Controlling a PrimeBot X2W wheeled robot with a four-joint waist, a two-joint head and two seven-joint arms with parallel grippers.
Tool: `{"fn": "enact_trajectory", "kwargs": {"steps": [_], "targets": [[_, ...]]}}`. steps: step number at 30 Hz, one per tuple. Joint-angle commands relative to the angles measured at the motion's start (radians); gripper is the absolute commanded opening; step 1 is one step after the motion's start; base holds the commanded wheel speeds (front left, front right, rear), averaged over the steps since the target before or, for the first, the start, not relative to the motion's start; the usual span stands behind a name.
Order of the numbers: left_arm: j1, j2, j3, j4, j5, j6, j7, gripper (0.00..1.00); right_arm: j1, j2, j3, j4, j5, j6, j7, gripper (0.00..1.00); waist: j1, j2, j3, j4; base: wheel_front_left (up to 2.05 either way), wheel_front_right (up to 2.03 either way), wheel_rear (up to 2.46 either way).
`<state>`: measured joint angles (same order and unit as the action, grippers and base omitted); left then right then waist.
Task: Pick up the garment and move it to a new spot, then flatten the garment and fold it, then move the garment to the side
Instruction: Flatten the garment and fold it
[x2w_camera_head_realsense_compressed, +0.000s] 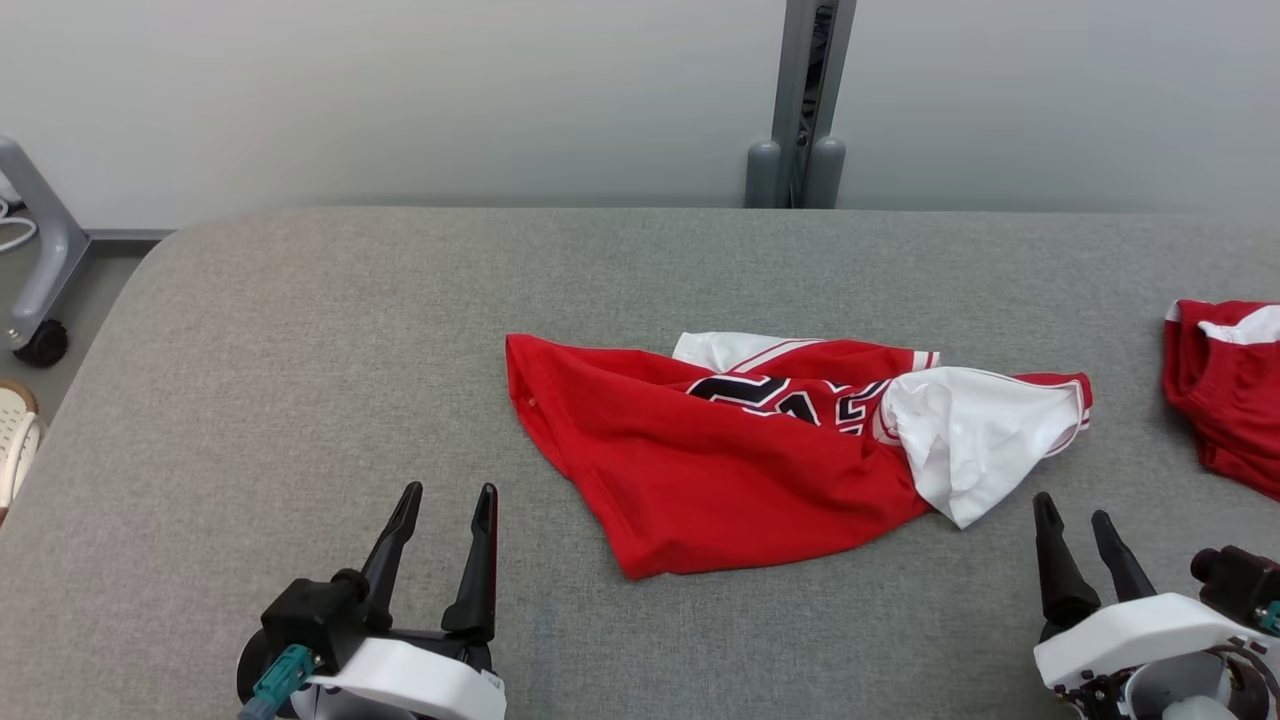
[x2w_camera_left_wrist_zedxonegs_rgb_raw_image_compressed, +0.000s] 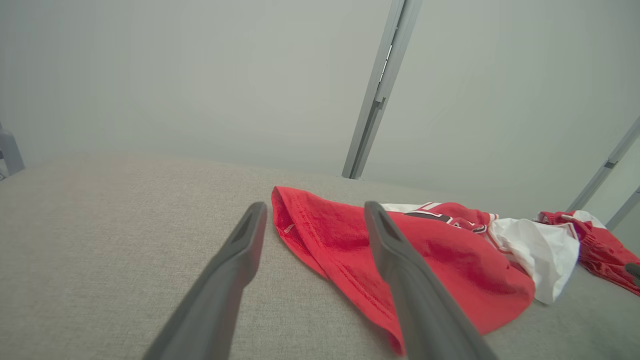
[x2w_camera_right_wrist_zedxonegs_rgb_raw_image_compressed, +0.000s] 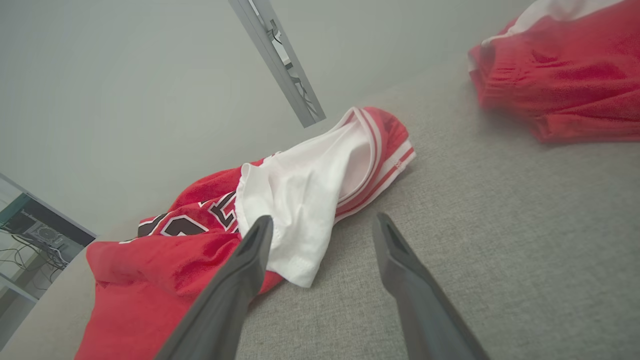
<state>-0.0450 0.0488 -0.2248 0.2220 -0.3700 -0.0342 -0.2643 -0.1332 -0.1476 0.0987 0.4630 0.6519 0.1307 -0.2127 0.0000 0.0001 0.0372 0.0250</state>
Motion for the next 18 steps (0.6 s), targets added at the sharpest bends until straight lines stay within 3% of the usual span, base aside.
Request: {"fn": "enact_trajectory", "kwargs": {"steps": [1,6,10,18], "targets": [[-0.011,0.004,-0.001,0.001,0.006,-0.007,0.000,1.00,-0.019,-0.002,0.005,0.017,0.030,0.000,0.011,1.00,0.0000,-0.0001,0.011,0.009,0.00,0.00,0.00],[-0.031,0.004,-0.008,0.005,0.013,-0.011,0.000,1.00,-0.071,-0.009,0.034,0.097,0.112,0.000,0.043,1.00,0.0000,-0.0001,0.043,0.035,0.00,0.00,0.00],[-0.044,0.004,-0.012,0.009,0.020,-0.015,0.000,1.00,-0.116,-0.036,0.088,0.182,0.078,0.000,0.036,1.00,0.0000,-0.0001,0.067,0.058,0.00,0.00,0.00],[-0.053,0.004,-0.012,0.013,0.027,-0.018,0.000,1.00,-0.176,-0.057,0.160,0.273,0.136,0.000,0.024,1.00,0.0000,-0.0001,0.088,0.093,0.00,0.00,0.00]]}}
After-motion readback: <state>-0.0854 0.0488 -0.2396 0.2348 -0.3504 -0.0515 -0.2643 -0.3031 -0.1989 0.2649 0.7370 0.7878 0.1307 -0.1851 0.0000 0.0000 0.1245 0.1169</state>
